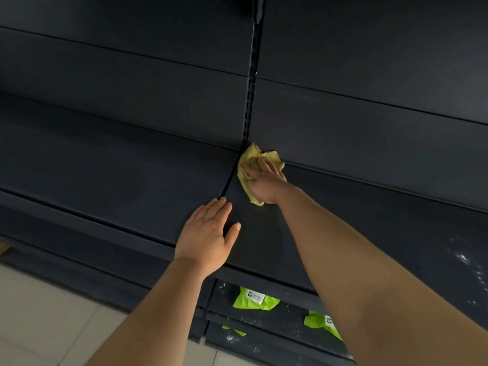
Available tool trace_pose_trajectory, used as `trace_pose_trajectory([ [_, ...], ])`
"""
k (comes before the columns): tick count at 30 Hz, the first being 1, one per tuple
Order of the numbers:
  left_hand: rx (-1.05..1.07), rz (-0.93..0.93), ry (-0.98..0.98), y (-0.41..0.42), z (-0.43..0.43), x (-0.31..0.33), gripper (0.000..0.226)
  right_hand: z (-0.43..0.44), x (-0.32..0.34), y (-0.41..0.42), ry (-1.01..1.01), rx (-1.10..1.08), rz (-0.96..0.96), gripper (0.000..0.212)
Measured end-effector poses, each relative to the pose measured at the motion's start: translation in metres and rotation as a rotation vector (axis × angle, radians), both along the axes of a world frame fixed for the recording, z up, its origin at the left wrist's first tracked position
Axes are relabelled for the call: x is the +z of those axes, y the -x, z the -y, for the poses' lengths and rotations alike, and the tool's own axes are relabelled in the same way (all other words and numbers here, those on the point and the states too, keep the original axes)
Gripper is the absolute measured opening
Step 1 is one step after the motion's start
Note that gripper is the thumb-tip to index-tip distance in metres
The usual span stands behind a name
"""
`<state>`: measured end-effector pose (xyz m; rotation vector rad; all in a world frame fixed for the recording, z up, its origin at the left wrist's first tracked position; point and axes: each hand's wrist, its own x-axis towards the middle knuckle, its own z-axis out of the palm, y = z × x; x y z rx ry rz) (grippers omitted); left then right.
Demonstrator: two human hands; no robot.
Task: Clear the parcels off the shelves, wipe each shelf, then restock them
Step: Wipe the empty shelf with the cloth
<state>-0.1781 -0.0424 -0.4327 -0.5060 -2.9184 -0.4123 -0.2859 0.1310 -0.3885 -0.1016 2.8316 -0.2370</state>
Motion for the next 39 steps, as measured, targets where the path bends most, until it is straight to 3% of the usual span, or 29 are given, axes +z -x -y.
trace_pose_trajectory([
  [9, -0.004, 0.042, 0.006, -0.002, 0.0, 0.004, 0.06, -0.021, -0.013, -0.036, 0.051, 0.194, -0.127, 0.056],
  [19, -0.014, 0.09, 0.097, -0.004, -0.001, 0.006, 0.064, -0.128, -0.018, -0.103, -0.01, -0.213, -0.117, 0.063],
  [23, -0.01, 0.095, 0.151, -0.006, -0.004, 0.007, 0.065, -0.128, -0.02, -0.129, -0.014, -0.366, -0.109, 0.062],
  [32, 0.0, 0.163, 0.246, -0.009, -0.012, 0.017, 0.06, -0.06, -0.024, -0.177, -0.023, -0.196, -0.175, 0.059],
  [39, -0.002, 0.126, 0.346, -0.018, -0.029, 0.035, 0.052, -0.062, -0.019, -0.217, -0.014, -0.082, -0.241, 0.059],
])
